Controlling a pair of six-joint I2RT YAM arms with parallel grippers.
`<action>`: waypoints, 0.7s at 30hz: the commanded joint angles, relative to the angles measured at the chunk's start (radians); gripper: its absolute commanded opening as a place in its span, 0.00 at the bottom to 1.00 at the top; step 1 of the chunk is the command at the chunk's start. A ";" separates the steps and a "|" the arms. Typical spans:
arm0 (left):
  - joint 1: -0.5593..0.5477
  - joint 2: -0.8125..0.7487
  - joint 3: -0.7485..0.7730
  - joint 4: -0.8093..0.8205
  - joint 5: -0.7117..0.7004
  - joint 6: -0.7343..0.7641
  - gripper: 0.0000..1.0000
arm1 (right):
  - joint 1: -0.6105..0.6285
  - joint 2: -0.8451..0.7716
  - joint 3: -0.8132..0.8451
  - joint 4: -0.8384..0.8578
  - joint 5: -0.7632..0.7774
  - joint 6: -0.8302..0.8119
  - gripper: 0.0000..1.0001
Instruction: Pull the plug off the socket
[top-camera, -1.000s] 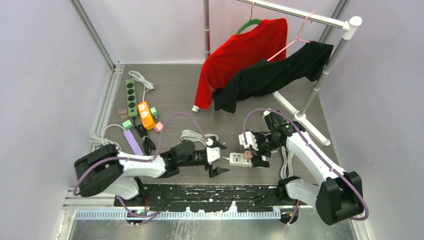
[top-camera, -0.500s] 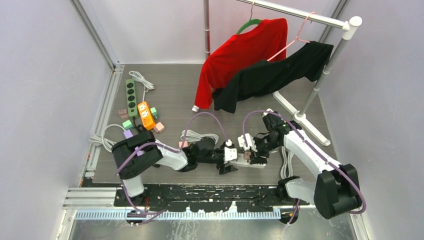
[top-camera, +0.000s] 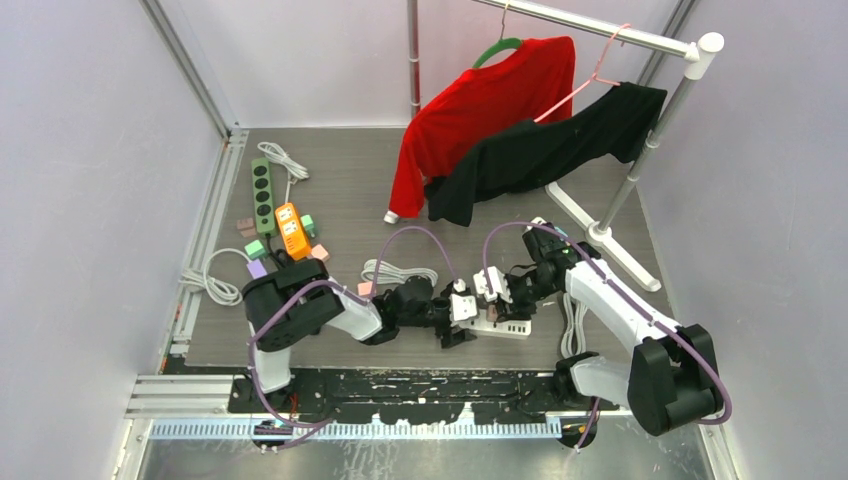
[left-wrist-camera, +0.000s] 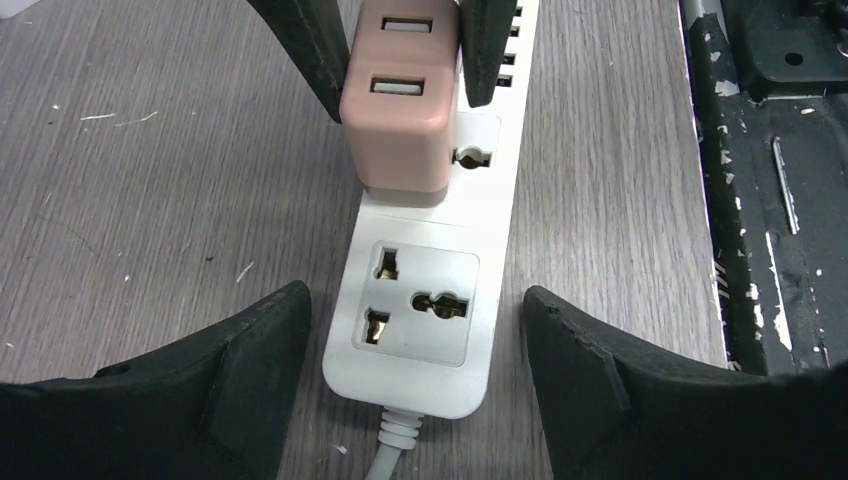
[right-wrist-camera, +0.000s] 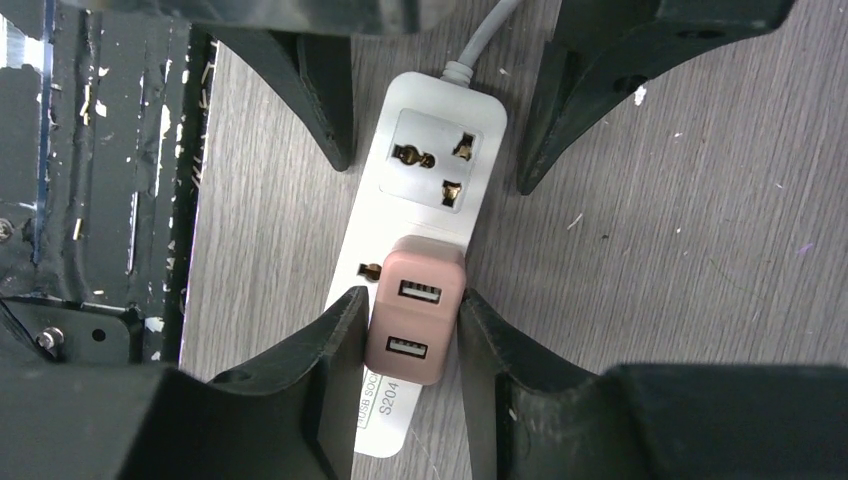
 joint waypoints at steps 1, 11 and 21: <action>0.003 0.016 0.012 0.081 -0.007 -0.007 0.76 | 0.014 -0.001 -0.001 -0.001 -0.015 -0.004 0.32; 0.006 0.043 -0.007 0.091 0.006 -0.069 0.04 | 0.024 0.013 0.011 0.079 0.023 0.111 0.08; 0.008 0.041 -0.025 0.059 -0.054 -0.122 0.00 | 0.088 0.021 0.030 -0.011 -0.106 0.020 0.01</action>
